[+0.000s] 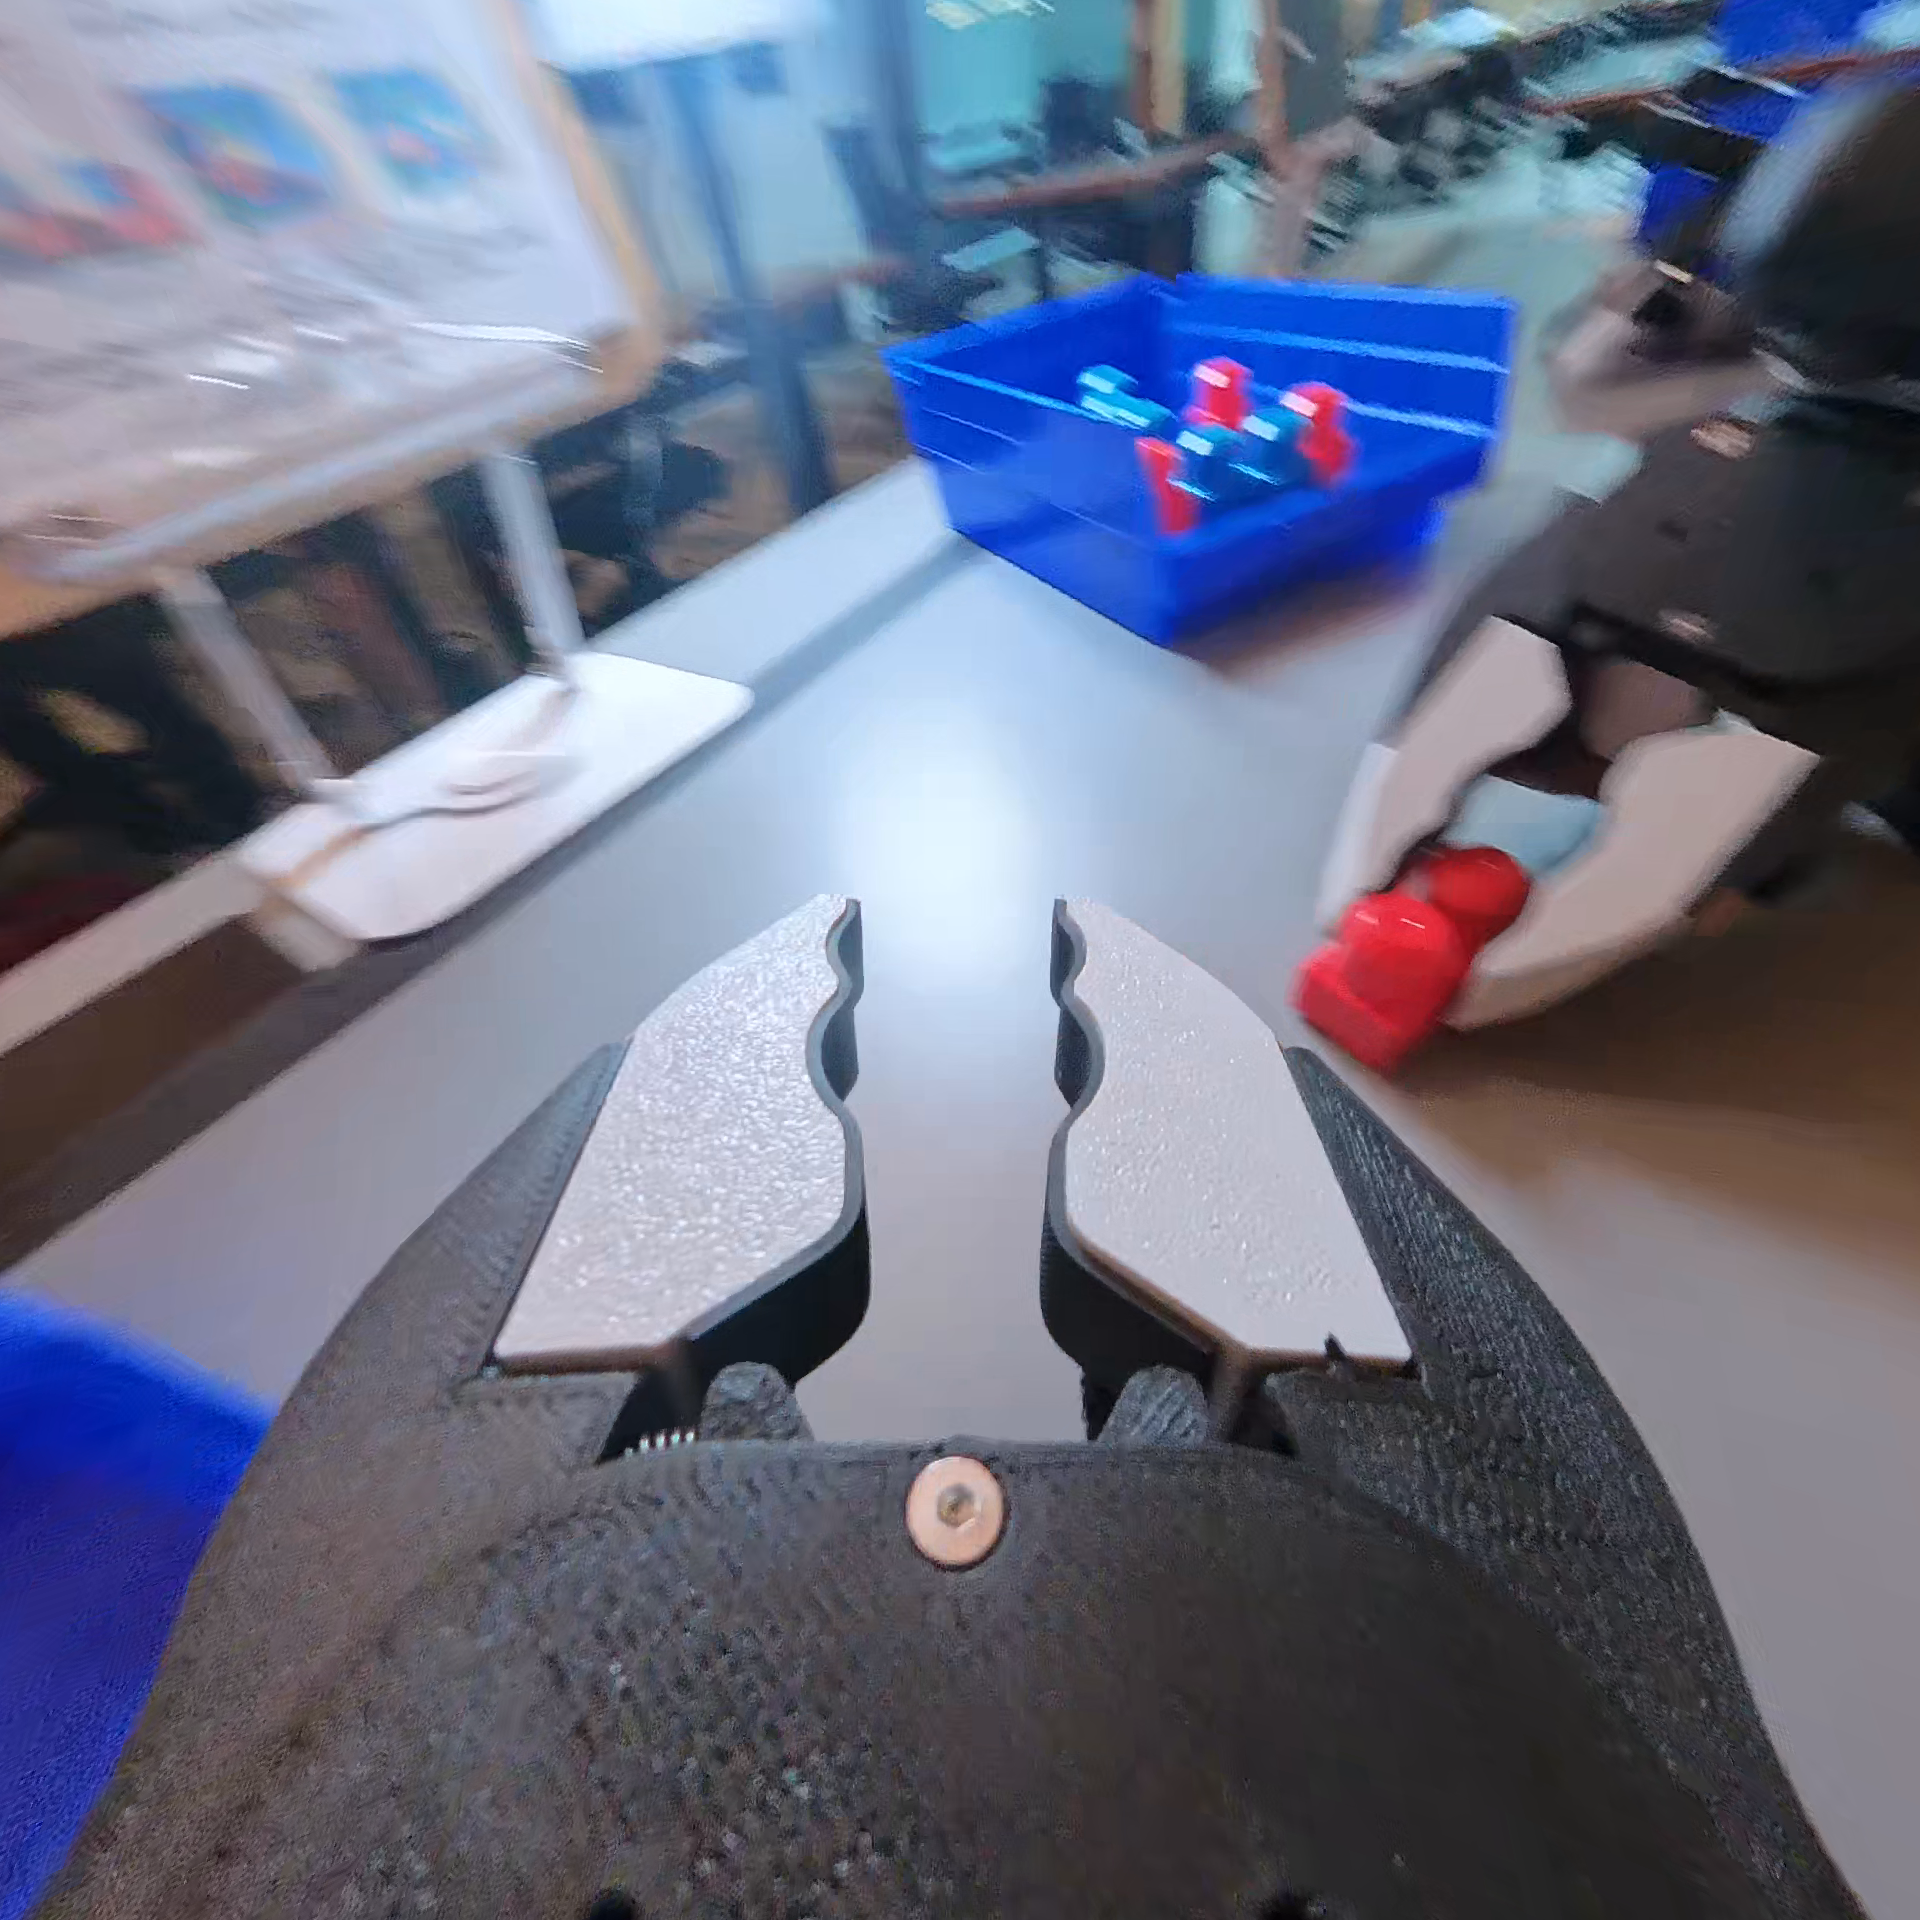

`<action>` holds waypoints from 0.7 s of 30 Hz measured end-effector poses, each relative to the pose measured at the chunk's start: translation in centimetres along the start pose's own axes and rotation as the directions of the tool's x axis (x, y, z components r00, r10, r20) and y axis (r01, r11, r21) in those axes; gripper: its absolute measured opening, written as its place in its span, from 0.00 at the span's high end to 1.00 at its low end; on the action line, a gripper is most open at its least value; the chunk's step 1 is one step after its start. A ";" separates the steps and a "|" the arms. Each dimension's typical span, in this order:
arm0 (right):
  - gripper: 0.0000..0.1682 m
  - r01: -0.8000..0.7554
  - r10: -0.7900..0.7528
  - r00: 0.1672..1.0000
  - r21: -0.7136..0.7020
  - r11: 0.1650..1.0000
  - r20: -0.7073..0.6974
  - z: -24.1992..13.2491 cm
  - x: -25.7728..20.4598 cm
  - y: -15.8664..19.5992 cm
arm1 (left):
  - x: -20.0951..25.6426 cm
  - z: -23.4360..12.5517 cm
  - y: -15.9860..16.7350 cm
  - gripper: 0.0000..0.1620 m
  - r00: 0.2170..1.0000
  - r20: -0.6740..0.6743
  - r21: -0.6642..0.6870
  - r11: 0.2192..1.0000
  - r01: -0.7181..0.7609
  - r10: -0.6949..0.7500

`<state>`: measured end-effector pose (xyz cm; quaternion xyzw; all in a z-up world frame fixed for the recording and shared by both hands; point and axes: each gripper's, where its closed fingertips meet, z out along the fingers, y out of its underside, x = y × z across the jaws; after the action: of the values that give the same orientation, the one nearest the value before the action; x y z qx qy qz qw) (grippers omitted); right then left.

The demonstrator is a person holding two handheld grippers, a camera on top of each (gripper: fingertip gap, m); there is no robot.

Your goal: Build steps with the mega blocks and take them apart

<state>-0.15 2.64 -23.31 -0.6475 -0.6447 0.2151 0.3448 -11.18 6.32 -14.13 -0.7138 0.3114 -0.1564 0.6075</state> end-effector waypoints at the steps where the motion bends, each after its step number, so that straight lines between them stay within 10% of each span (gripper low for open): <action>1: 0.75 0.007 -0.007 1.000 0.002 1.000 -0.023 -0.1 0.4 -0.1 | -2.6 -1.0 -0.7 0.80 0.995 0.100 0.036 0.999 0.004 -0.008; 7: 0.72 -0.033 0.041 0.997 0.133 0.991 -0.064 -2.0 1.6 -2.5 | -19.8 -9.1 -1.9 0.81 0.819 0.508 0.108 0.963 0.248 -0.268; 11: 0.74 -0.046 0.060 0.995 0.163 0.986 -0.079 -2.7 1.8 -2.5 | -25.0 -11.0 3.2 0.78 0.831 0.520 -0.255 0.893 0.372 -0.198; 15: 0.76 -0.052 0.060 0.997 0.150 0.987 -0.053 -2.1 1.5 -1.9 | -23.8 -13.6 10.3 0.64 0.913 0.375 -0.748 0.530 0.401 -0.162; 21: 0.77 -0.048 0.052 0.998 0.122 0.991 -0.026 -1.3 1.0 -1.2 | -19.3 -16.7 15.9 0.61 0.909 0.285 -0.942 0.086 0.324 -0.303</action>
<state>0.06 3.35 -21.37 -0.6442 -0.6090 0.2531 0.3874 -39.88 4.62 -22.97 -0.9833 0.1730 -0.0390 -0.0412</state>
